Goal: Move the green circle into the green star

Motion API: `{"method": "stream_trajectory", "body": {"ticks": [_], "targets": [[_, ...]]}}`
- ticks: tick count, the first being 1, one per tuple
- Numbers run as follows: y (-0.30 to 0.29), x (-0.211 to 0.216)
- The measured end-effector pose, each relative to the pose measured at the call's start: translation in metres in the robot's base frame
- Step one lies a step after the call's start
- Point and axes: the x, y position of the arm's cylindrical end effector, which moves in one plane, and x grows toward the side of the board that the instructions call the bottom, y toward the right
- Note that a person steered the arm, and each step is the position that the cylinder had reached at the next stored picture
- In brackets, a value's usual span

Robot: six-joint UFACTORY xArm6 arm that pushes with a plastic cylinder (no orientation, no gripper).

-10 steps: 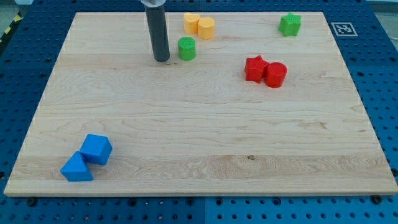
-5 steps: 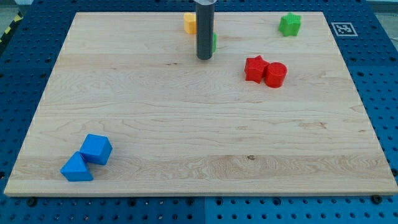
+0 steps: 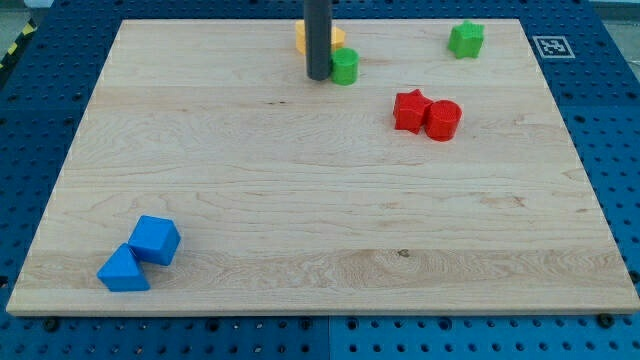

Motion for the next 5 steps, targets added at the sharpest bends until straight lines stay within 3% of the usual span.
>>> {"method": "stream_trajectory", "body": {"ticks": [5], "targets": [[0.124, 0.0]]}}
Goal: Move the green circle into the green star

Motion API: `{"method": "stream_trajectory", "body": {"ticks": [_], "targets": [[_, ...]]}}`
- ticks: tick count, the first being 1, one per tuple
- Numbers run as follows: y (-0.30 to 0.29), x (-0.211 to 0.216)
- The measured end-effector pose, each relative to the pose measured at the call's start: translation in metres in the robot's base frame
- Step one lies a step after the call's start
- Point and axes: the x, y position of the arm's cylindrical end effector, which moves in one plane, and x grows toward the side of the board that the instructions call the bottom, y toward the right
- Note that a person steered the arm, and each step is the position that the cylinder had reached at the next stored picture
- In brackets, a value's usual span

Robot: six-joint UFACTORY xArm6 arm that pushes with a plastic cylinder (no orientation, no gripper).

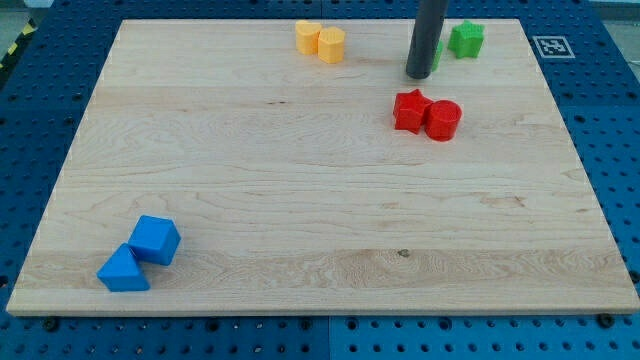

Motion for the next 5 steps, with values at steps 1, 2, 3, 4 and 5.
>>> {"method": "stream_trajectory", "body": {"ticks": [1, 2, 3, 4, 5], "targets": [[-0.02, 0.0], [-0.026, -0.008], [-0.012, -0.019], [0.005, -0.02], [0.025, -0.024]]}}
